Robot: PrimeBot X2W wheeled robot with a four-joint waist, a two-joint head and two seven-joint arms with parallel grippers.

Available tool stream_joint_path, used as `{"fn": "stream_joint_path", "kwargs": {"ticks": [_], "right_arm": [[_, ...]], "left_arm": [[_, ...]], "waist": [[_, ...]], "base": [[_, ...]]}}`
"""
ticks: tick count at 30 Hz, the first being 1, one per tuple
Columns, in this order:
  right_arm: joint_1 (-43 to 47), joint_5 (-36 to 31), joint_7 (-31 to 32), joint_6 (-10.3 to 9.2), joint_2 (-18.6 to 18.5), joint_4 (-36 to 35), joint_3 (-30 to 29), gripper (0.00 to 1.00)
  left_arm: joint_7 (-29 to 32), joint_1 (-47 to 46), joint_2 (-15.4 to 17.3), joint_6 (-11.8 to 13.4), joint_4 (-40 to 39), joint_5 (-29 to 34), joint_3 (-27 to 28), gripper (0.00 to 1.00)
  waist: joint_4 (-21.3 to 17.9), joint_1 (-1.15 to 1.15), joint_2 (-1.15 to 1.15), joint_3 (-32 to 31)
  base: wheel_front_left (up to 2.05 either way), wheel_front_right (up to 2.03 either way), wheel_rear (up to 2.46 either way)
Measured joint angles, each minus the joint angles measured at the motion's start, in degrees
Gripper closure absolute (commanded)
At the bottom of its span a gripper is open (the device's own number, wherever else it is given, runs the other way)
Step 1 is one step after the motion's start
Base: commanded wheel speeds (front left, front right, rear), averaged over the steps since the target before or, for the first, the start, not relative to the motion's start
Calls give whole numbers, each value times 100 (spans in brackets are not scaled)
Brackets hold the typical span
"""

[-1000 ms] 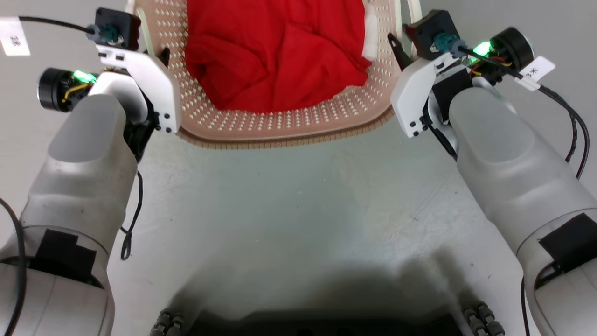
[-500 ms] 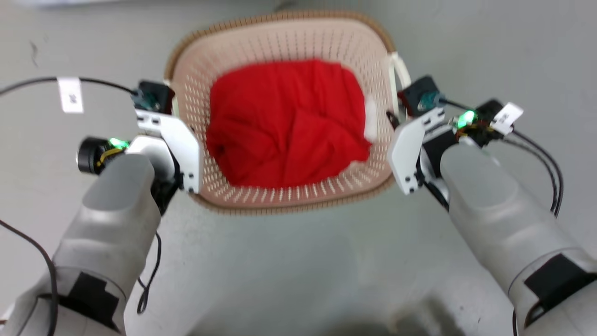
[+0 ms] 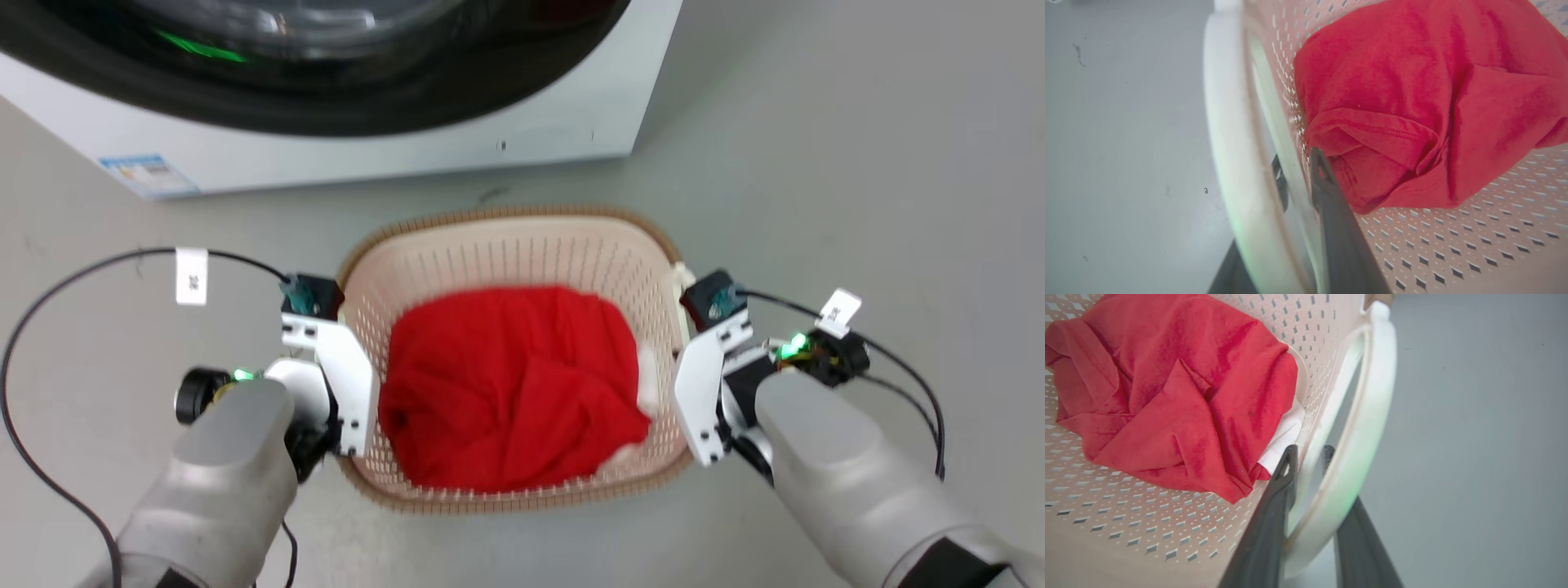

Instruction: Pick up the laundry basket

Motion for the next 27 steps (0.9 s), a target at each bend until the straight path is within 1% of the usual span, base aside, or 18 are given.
{"fn": "stream_joint_path", "kwargs": {"ticks": [8,18,22,27], "right_arm": [[587,541,353,0,-87,-204,427,100],[1233,1133,559,-1,-241,-366,948,100],[1389,1329,583,0,-297,-387,1120,100],[1442,1518,580,-1,-323,-397,1307,100]], "left_arm": [[224,523,58,1,-104,-488,-450,100],[268,1085,-5,1,-78,-948,-900,100],[266,1220,-38,1,-66,-1091,-1040,100],[213,1271,-37,2,-56,-1240,-1195,100]], "waist": [[-65,-1,0,-901],[-68,-1,0,-1872],[-40,-1,0,-2181],[-7,-1,0,-2370]], "base": [[0,0,0],[0,0,0],[0,0,0],[0,0,0]]}}
